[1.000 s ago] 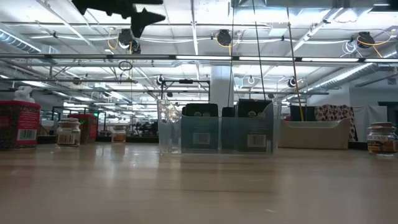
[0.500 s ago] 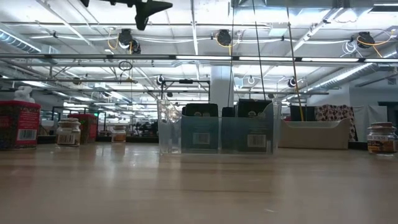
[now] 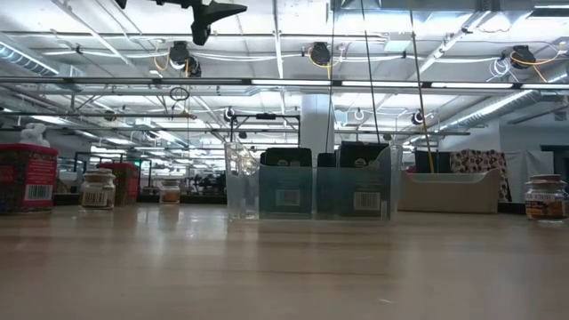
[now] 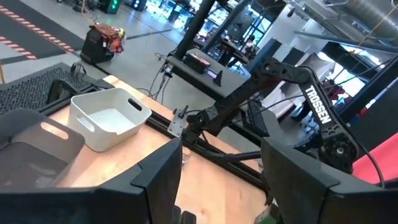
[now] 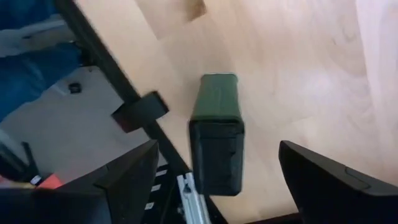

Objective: Sort spices by type
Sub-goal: Put the black seasoning can into the transparent bin

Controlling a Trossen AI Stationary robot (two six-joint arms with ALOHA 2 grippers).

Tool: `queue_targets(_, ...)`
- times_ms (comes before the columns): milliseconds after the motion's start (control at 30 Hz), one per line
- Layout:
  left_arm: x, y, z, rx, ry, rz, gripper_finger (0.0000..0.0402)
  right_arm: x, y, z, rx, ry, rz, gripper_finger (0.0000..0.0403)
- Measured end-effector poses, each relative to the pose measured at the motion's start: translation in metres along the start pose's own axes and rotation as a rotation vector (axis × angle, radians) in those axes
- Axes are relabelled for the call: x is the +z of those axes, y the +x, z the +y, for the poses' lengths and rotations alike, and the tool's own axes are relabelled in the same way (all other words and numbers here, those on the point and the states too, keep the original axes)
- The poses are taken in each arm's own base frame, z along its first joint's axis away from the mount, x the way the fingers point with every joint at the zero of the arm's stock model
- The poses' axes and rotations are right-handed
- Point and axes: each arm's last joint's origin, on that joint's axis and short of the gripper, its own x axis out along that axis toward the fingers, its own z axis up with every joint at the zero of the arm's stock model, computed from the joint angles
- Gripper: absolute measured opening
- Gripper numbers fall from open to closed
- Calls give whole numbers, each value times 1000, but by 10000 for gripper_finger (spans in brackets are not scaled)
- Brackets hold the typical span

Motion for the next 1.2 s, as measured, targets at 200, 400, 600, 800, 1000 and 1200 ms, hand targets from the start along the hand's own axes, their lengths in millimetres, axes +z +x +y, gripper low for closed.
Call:
queue_targets(200, 0, 0, 0, 1, -1, 2, 223, -4, 10, 3, -20, 20, 11, 314)
queue_targets(400, 0, 0, 0, 1, -1, 2, 223, -7, 18, 5, -46, 20, 21, 313)
queue_targets(600, 0, 0, 0, 1, -1, 3, 223, -9, 19, 4, -59, 9, 25, 310)
queue_targets(800, 0, 0, 0, 1, 0, 3, 223, -9, 19, 4, -64, -9, 27, 253)
queue_targets(1000, 0, 0, 0, 1, 8, 3, 223, -9, 19, 4, -63, -36, 38, 165)
queue_targets(1200, 0, 0, 0, 1, 9, 3, 223, 0, 10, -3, -72, -59, 56, 85)
